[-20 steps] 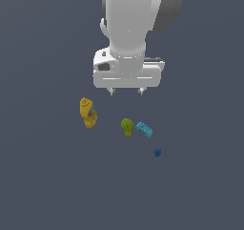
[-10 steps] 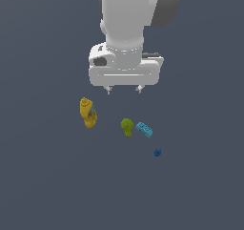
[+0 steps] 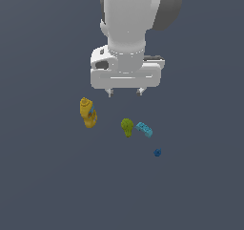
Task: Pick up a designated object from a clutter of objects.
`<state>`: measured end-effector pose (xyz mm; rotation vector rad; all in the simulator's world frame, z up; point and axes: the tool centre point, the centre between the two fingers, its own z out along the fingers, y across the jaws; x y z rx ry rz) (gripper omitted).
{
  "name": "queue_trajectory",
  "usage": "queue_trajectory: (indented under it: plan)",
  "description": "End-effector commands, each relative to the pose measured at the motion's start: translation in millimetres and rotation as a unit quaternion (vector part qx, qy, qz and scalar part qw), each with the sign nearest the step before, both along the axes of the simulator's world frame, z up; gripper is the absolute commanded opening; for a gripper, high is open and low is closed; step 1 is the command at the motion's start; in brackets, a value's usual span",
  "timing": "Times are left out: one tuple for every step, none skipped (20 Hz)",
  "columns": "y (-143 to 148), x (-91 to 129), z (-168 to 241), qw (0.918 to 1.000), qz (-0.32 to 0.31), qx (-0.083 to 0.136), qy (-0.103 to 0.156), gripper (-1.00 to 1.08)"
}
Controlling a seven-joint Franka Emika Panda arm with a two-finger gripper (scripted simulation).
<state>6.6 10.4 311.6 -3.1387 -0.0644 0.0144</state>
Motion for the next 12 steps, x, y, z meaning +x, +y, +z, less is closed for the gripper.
queue_trajectory:
  plan:
    - [5, 6, -6, 0.9999, 0.011, -0.001, 0.0, 1.0]
    - [7, 9, -10, 0.9999, 0.016, -0.002, 0.0, 1.0]
    - [10, 12, -14, 0.9998, 0.022, -0.003, 0.0, 1.0]
    - [13, 16, -18, 0.9996, 0.028, -0.003, 0.0, 1.0]
    - [16, 19, -22, 0.9994, 0.036, -0.004, 0.0, 1.0]
    - [20, 23, -27, 0.9991, 0.043, -0.005, 0.0, 1.0]
    - [24, 28, -33, 0.9987, 0.052, -0.005, 0.0, 1.0]
    - [29, 32, -39, 0.9982, 0.06, -0.006, 0.0, 1.0]
    - [33, 37, -45, 0.9975, 0.07, -0.007, 0.0, 1.0]
    - [39, 41, -52, 0.9968, 0.08, -0.007, -0.001, 1.0]
    - [44, 46, -60, 0.9959, 0.091, -0.008, -0.001, 1.0]
    - [50, 51, -68, 0.9948, 0.102, -0.008, -0.001, 1.0]
